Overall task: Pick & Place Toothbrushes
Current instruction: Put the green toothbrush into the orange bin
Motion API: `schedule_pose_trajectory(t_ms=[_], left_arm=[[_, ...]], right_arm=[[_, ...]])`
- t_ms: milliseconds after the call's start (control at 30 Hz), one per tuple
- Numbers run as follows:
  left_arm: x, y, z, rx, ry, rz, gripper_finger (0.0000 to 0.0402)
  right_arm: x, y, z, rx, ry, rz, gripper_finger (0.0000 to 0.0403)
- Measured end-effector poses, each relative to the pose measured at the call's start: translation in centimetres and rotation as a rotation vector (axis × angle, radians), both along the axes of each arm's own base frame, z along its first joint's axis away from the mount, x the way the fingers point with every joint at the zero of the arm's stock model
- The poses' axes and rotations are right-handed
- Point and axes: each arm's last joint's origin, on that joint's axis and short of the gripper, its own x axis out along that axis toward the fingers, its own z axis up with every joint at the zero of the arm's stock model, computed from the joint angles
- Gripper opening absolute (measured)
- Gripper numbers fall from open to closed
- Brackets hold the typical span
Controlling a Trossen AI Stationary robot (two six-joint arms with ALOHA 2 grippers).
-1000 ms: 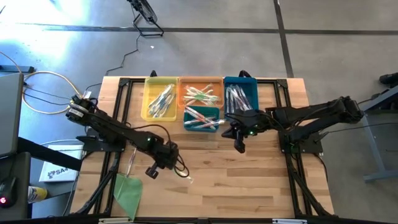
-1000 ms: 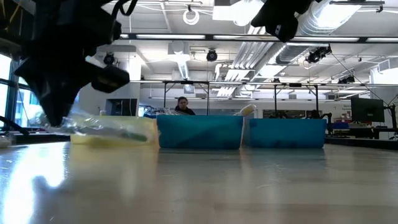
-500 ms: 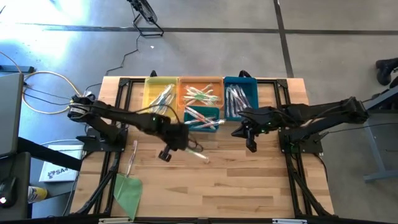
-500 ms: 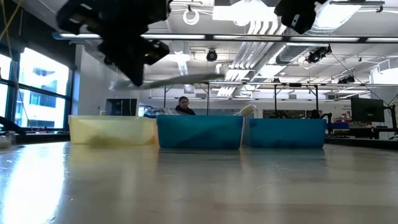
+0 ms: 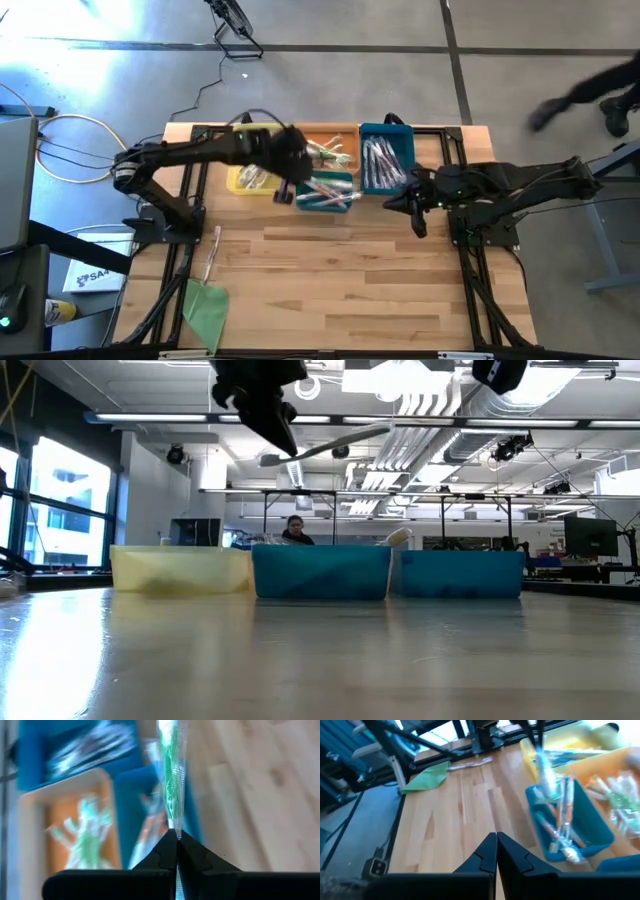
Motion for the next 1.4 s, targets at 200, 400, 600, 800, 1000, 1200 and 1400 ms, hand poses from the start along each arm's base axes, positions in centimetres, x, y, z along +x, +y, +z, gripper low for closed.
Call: schedule_pose_trajectory(t_ms=[200, 400, 600, 800, 1000, 1200, 1400], left_arm=[[-1.1, 4.6, 0.7, 0.011, -0.038, 0.146, 0.0000], [-1.0, 8.3, 0.8, 0.013, -0.162, 0.182, 0.0000], [0.7, 11.1, -0.4, 0.016, -0.270, 0.196, 0.0000], [2.3, 12.9, -4.1, -0.054, -0.198, 0.277, 0.0000], [2.9, 14.8, -7.6, -0.071, -0.099, 0.375, 0.0000], [2.9, 16.3, -10.1, -0.130, -0.048, 0.457, 0.0000], [2.8, 16.8, -10.7, -0.160, -0.039, 0.515, 0.0000]], right_arm=[[-0.2, -0.2, 0.1, -0.037, -0.010, -0.063, 0.0002], [-0.1, -0.6, 0.1, -0.096, -0.017, -0.161, 0.0002], [-0.2, -0.8, 0.2, -0.130, -0.022, -0.226, 0.0002], [-0.2, -0.8, 0.2, -0.130, -0.022, -0.227, 0.0002], [-0.2, -0.8, 0.2, -0.122, -0.021, -0.231, 0.0002], [-0.2, -0.8, 0.1, -0.123, -0.011, -0.232, 0.0002], [-0.2, -0.8, 0.0, -0.105, -0.010, -0.242, 0.0002]])
